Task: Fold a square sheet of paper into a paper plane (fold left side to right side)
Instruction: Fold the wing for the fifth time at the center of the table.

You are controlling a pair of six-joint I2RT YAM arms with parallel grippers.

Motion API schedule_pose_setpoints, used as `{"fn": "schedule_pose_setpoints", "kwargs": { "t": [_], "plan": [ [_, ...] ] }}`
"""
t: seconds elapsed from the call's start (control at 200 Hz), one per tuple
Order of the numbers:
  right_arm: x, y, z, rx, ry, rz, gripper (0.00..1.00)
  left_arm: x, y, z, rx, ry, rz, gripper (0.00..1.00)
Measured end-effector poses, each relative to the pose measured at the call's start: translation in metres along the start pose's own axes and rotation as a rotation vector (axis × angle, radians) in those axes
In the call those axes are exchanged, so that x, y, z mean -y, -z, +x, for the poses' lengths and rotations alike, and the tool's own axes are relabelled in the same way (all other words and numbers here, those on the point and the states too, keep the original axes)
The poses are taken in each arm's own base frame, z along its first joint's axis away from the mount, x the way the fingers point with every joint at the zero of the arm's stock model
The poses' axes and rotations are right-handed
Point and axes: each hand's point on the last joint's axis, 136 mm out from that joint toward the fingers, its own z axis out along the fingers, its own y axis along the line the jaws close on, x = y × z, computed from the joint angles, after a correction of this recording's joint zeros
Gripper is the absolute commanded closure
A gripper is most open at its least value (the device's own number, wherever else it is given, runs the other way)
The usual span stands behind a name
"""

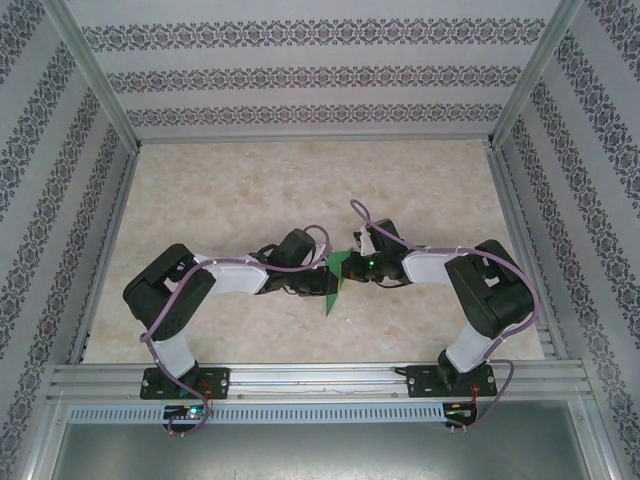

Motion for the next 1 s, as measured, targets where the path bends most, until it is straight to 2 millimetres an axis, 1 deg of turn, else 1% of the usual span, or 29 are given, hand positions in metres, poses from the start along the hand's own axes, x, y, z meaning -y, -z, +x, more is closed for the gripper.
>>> {"fn": "schedule_pose_setpoints", "kwargs": {
  "t": [0.195, 0.535, 0.824, 0.924, 0.999],
  "plan": [
    [-0.002, -0.002, 0.002, -0.007, 0.010, 0.001, 0.99, -0.009, -0.005, 0.009, -0.022, 0.012, -0.021, 0.86],
    [-0.003, -0.002, 0.002, -0.011, 0.010, 0.003, 0.99, -0.017, -0.005, 0.011, -0.014, 0.019, -0.047, 0.87],
    [-0.005, -0.001, 0.003, -0.031, 0.003, 0.006, 0.98, -0.022, -0.009, 0.014, -0.004, 0.011, -0.080, 0.92],
    [-0.008, 0.005, 0.004, -0.041, -0.007, -0.005, 0.98, -0.023, -0.009, 0.014, 0.005, 0.007, -0.094, 0.94],
    [-0.015, 0.016, -0.003, -0.020, -0.006, -0.032, 0.96, -0.023, -0.009, 0.014, 0.016, -0.001, -0.107, 0.96]
  ]
}}
